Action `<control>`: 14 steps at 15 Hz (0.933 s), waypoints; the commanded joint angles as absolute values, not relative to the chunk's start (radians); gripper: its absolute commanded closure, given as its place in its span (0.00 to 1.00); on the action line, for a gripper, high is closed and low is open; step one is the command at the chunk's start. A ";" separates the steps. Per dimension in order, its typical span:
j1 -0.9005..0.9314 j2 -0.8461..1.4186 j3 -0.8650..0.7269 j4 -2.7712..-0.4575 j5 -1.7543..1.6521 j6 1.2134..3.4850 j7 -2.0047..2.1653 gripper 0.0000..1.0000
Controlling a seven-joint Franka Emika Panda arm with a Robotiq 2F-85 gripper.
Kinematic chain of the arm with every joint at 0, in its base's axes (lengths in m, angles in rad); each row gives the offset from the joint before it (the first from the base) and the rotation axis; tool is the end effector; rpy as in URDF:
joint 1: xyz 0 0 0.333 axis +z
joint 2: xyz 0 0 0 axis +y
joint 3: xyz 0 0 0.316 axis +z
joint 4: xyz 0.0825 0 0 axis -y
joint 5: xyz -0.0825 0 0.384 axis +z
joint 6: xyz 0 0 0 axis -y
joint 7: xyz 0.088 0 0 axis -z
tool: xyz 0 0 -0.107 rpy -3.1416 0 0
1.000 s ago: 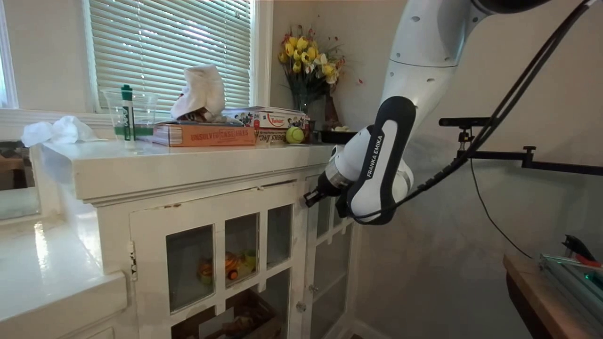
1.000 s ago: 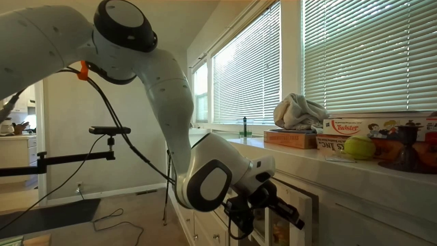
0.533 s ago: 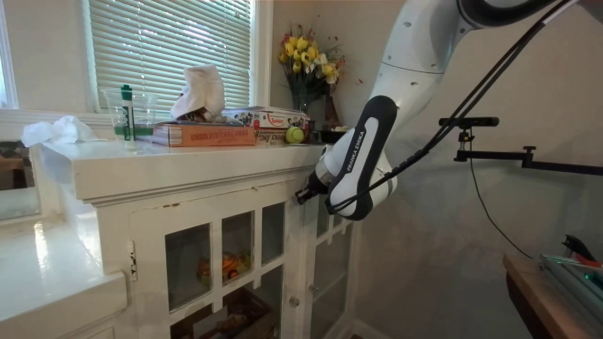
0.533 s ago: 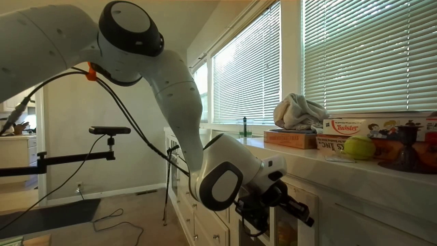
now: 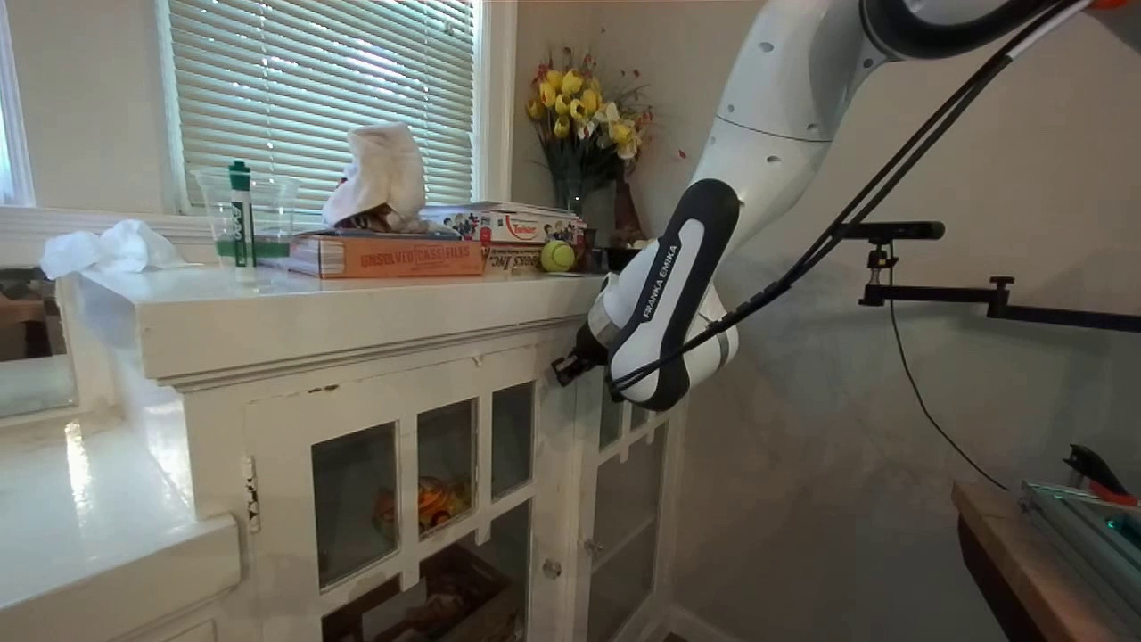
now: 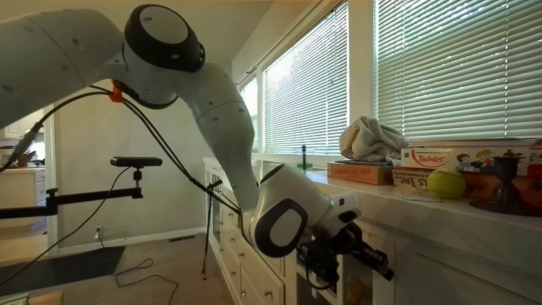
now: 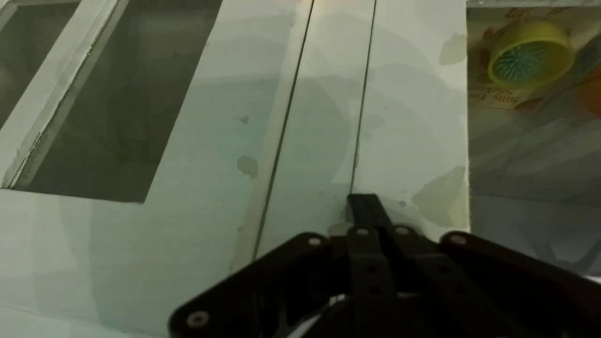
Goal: Close the cupboard completely
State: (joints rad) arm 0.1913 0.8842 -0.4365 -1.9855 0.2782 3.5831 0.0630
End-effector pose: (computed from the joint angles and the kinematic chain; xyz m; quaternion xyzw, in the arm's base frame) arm 0.6095 -0.1591 0.1497 0.8963 -0.1472 0.3834 0.1671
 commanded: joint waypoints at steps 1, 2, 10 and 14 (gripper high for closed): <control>0.183 0.898 -0.418 -1.936 0.310 3.544 0.013 1.00; 0.194 0.871 -0.418 -1.978 0.312 3.547 0.011 1.00; 0.312 0.556 -0.387 -2.336 0.342 3.401 0.024 1.00; 0.523 0.352 -0.556 -2.481 0.376 3.166 0.058 1.00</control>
State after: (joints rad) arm 0.3774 0.5435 -0.4452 -2.3410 0.3267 3.3299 0.0601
